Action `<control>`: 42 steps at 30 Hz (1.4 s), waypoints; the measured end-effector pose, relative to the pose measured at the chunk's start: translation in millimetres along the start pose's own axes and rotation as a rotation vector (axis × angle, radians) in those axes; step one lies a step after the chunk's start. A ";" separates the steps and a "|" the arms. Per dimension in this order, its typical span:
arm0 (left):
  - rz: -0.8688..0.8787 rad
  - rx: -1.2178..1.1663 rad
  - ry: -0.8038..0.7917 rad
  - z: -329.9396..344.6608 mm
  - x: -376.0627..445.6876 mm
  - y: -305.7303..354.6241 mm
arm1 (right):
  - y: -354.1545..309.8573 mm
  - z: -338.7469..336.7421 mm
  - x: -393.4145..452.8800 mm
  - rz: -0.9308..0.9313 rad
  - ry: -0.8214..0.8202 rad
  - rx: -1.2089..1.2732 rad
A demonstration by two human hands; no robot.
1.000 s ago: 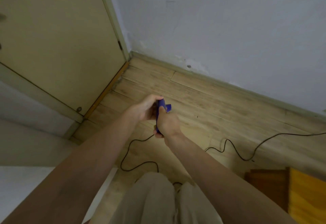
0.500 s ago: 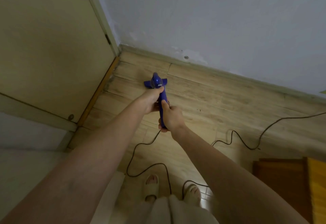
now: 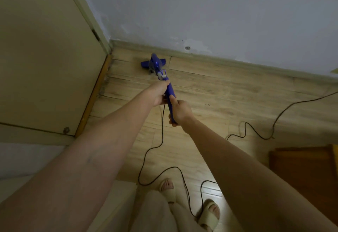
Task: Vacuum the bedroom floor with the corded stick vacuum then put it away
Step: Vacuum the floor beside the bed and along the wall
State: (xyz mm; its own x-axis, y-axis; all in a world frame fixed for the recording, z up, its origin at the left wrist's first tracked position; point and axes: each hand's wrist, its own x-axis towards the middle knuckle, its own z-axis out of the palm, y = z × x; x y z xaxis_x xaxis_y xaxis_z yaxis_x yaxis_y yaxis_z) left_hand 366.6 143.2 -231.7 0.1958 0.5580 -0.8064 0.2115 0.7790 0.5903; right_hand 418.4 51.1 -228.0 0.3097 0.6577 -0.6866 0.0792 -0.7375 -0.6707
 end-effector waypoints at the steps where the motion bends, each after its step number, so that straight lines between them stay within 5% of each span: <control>1: -0.002 0.001 -0.006 2.6 -0.8 -0.6 | 1.1 -1.6 -0.1 0.004 0.014 -0.019; 12: -0.052 -0.045 -0.073 22.9 -22.1 -32.5 | 29.9 -35.7 -50.1 -0.024 0.033 -0.117; 25: -0.091 -0.112 -0.220 73.2 -142.0 -100.3 | 73.2 -100.5 -192.0 -0.028 0.106 -0.157; 42: -0.021 0.168 -0.211 68.9 -232.9 -171.2 | 121.3 -74.3 -318.5 0.003 0.145 0.240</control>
State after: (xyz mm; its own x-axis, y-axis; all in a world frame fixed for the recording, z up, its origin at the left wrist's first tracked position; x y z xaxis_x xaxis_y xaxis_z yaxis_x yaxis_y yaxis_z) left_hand 350.8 -139.8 -142.6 0.3810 0.4563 -0.8042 0.3702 0.7217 0.5848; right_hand 399.8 -259.2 -69.9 0.4436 0.6138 -0.6530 -0.1430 -0.6708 -0.7277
